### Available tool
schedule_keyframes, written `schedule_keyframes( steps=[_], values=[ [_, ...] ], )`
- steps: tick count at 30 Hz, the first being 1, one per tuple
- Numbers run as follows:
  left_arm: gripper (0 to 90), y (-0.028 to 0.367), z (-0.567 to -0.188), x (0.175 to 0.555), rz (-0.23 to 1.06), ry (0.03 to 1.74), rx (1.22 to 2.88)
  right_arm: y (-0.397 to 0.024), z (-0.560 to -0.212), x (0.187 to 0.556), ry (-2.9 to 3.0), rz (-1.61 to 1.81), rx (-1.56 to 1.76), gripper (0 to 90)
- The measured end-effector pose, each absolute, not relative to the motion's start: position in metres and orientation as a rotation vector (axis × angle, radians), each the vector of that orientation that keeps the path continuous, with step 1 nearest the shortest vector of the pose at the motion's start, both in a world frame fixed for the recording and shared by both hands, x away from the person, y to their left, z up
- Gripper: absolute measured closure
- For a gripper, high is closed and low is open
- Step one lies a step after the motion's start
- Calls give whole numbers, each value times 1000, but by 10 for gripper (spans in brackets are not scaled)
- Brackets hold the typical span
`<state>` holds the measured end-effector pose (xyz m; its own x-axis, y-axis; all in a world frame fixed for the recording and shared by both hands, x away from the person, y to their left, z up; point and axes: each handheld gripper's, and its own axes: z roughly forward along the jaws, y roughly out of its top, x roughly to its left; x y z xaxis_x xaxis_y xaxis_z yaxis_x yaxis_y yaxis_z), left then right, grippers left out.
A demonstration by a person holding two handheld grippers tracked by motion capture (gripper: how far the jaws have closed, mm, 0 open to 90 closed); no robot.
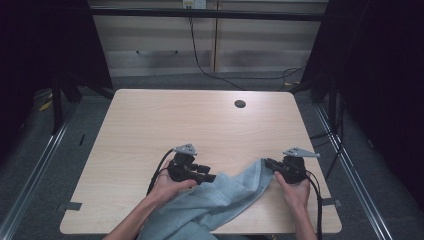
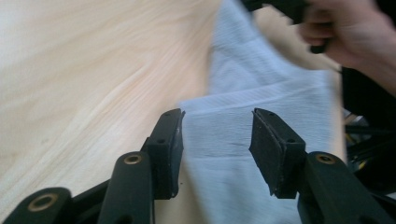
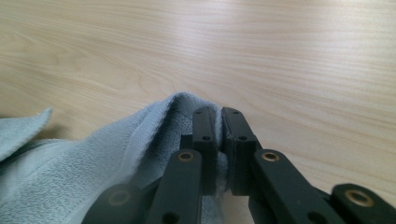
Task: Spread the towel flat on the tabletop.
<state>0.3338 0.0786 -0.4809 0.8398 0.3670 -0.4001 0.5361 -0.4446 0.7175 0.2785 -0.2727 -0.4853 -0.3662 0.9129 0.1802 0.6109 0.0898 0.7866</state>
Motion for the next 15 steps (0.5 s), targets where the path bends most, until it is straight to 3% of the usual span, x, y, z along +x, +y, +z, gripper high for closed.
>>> schedule_keyframes(
  steps=[4,10,13,15],
  values=[
    [507,73,-500,348,-249,736,2073,-273,-486,279,2024,1184,1499,852],
    [461,51,-507,345,-282,675,2121,-273,-487,281,2036,1197,1492,852],
    [506,45,-507,341,-322,602,2144,-273,-487,280,2038,1205,1490,852],
    [619,46,-508,339,-321,571,2148,-273,-487,280,2042,1208,1487,851]
  ],
)
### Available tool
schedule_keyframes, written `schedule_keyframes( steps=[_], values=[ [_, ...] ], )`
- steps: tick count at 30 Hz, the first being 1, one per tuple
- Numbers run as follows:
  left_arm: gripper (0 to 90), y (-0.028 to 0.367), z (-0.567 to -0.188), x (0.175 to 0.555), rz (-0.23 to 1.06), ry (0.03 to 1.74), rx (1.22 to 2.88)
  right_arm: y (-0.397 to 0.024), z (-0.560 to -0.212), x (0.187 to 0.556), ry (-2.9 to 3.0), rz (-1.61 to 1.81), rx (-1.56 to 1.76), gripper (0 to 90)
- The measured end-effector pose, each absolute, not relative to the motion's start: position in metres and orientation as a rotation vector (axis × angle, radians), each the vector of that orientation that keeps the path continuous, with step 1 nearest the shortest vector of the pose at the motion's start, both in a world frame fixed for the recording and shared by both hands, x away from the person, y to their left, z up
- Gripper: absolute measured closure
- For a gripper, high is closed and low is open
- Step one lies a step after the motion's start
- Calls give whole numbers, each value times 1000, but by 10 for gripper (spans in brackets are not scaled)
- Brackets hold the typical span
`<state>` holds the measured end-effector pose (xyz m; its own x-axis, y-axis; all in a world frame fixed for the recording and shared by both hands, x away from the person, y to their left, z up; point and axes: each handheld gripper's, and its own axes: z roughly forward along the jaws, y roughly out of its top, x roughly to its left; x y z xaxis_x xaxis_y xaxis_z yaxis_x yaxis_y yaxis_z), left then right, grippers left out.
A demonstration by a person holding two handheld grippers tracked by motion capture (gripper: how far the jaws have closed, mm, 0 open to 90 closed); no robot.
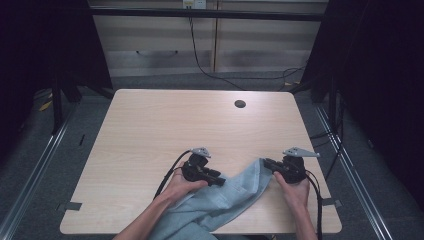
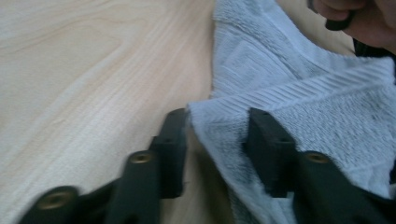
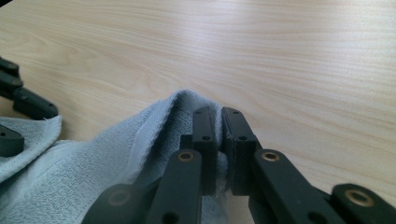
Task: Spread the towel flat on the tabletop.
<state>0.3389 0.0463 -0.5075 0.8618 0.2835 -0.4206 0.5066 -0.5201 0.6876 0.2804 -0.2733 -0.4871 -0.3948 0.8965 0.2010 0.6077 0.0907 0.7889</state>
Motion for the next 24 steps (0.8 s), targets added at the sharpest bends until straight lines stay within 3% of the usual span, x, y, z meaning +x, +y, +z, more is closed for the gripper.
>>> schedule_keyframes(
  steps=[3,4,13,17,20,24],
  values=[
    [831,51,-504,337,-338,542,2108,-274,-487,281,2059,1273,1477,852],
    [846,53,-503,336,-336,536,2097,-275,-486,281,2066,1284,1472,852],
    [870,73,-485,337,-298,550,2007,-278,-482,281,2101,1450,1427,852],
    [871,97,-458,339,-171,568,1946,-281,-470,280,2092,1459,1401,853],
    [872,111,-444,341,-151,569,1911,-283,-460,279,2083,1467,1377,853],
    [872,149,-407,348,-14,598,1842,-288,-423,282,2057,1487,1300,853]
  ],
)
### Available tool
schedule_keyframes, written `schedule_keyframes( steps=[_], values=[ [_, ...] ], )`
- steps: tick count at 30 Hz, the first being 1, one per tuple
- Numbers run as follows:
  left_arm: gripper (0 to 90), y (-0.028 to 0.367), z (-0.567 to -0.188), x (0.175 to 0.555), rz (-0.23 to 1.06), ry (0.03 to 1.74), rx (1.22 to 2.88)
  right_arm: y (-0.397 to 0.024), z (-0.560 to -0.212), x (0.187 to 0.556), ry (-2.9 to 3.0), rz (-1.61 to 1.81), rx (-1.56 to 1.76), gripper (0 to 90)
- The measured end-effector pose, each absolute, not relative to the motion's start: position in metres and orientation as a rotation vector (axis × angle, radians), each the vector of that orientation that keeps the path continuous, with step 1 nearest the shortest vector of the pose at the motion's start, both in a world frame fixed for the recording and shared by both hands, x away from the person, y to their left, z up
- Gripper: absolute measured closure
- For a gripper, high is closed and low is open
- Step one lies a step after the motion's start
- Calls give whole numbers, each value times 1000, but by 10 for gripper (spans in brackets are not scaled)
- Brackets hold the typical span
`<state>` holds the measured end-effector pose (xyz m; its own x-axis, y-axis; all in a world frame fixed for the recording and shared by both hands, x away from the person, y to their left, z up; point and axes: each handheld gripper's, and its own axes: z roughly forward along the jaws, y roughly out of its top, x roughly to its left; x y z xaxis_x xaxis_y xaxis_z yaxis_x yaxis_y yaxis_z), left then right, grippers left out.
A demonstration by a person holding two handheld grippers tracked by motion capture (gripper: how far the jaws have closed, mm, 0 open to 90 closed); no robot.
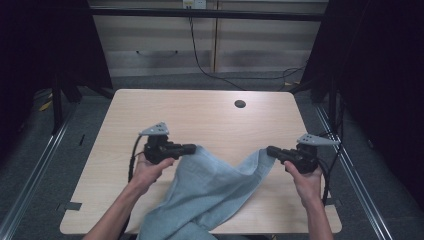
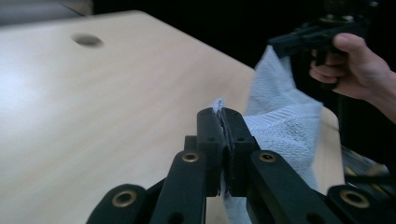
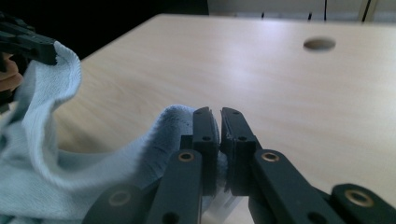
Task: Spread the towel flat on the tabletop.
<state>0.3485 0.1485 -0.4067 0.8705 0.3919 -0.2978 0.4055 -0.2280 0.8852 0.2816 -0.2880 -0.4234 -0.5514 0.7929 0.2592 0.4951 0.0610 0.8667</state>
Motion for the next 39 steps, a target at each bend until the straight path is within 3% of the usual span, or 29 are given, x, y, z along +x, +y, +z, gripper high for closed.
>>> schedule_keyframes(
  steps=[5,13,19,23,25,27,28,30,37,39],
  values=[
    [872,185,-370,353,133,624,1787,-290,-375,289,2024,1509,1207,853],
    [873,224,-335,375,259,701,1703,-281,-307,319,1977,1545,1087,852],
    [873,240,-317,404,348,795,1652,-257,-279,356,1981,1523,1043,852],
    [872,250,-311,429,336,870,1594,-240,-270,388,1977,1470,1058,851],
    [862,250,-316,440,349,928,1593,-233,-270,406,1964,1443,1093,829],
    [757,250,-320,444,353,966,1602,-229,-273,415,1958,1406,1118,778],
    [713,251,-332,449,319,1010,1608,-224,-285,428,1950,1302,1211,658],
    [677,254,-342,446,313,1007,1637,-220,-298,432,1971,1282,1244,591],
    [644,263,-376,420,253,981,1673,-217,-344,408,2085,1289,1246,565],
    [644,262,-394,401,224,959,1710,-215,-371,382,2140,1318,1249,572]
  ],
)
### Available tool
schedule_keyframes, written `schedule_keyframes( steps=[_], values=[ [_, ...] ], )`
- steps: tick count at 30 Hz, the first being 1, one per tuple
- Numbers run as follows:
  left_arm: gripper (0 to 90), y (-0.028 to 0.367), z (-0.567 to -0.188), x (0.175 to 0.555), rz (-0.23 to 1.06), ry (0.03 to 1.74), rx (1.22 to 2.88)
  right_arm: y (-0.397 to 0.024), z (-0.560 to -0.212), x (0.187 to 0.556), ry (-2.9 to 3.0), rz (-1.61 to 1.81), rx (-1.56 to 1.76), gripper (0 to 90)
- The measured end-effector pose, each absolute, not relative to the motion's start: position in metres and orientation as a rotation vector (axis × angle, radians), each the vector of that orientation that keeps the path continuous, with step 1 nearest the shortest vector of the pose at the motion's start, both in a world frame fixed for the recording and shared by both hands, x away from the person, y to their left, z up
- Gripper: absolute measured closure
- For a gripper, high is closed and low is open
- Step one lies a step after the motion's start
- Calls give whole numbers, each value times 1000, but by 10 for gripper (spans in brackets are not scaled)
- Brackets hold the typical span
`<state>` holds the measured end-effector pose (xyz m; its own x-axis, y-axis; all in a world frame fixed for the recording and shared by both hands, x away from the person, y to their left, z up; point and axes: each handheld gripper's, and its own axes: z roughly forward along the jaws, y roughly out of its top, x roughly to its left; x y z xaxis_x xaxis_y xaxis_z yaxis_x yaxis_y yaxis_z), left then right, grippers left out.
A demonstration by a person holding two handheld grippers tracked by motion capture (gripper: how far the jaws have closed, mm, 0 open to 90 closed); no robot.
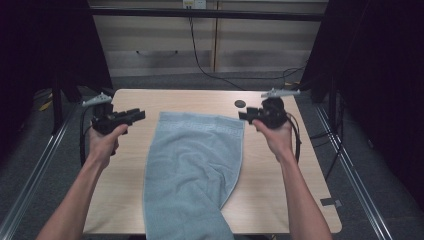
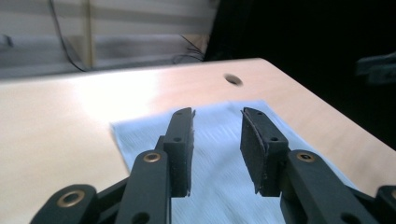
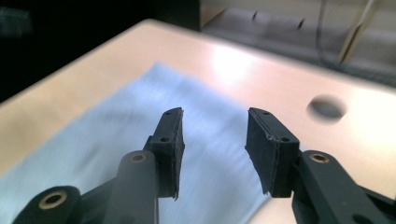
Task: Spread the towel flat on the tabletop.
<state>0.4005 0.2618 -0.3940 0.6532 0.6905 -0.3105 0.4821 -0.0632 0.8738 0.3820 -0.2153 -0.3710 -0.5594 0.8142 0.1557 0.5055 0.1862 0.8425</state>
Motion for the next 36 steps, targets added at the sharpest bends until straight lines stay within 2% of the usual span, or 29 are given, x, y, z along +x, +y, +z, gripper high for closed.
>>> schedule_keyframes(
  steps=[4,7,8,12,17,22,28,34,36],
  values=[
    [650,255,-419,365,167,921,1784,-209,-408,344,2245,1292,1239,595],
    [650,250,-439,337,106,890,1821,-208,-432,317,2295,1296,1277,568],
    [650,250,-439,337,106,890,1821,-208,-432,317,2295,1296,1277,568],
    [651,236,-460,298,14,816,1888,-203,-460,277,2346,1311,1296,529],
    [658,220,-471,262,-48,731,1984,-185,-482,248,2403,1315,1261,534],
    [659,215,-489,245,-65,713,2047,-181,-493,234,2378,1292,1339,497],
    [655,213,-502,247,-69,736,2097,-182,-502,233,2397,1356,1361,490],
    [651,211,-504,247,-44,737,2119,-170,-505,238,2399,1403,1339,547],
    [651,211,-505,245,-32,735,2118,-164,-504,238,2402,1374,1323,654]
  ],
)
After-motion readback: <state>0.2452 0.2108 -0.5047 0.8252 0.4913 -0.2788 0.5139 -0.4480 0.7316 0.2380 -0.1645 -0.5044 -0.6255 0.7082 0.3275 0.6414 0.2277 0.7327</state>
